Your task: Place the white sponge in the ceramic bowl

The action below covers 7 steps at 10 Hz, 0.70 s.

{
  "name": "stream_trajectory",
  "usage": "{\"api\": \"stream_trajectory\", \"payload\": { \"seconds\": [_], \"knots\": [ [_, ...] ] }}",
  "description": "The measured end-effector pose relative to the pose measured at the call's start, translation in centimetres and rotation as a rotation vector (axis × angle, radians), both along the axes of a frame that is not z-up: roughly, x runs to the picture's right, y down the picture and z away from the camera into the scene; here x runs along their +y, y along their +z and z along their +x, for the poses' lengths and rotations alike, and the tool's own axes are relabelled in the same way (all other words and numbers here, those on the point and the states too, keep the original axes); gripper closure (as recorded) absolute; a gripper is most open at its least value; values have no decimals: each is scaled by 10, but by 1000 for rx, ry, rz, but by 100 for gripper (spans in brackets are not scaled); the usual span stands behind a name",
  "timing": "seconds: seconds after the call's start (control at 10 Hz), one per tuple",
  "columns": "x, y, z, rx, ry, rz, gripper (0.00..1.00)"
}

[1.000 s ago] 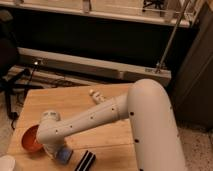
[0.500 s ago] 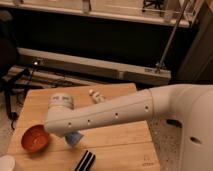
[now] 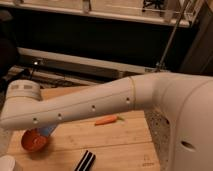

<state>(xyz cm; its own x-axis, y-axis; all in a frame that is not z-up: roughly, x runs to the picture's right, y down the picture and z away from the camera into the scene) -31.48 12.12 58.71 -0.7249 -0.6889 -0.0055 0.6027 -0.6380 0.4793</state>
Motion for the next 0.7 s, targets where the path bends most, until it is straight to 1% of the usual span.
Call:
{"api": "stream_trajectory", "payload": {
  "seconds": [0.2,0.3,0.4,0.6,0.7],
  "knots": [
    [-9,4,-43,-75,-30,17,100],
    [-9,8,-56,-98,-38,22,100],
    [-7,20,-74,-129,-49,30,100],
    [8,45,-86,-152,-56,30,100],
    [21,61,-92,-163,-58,18,100]
  ]
}}
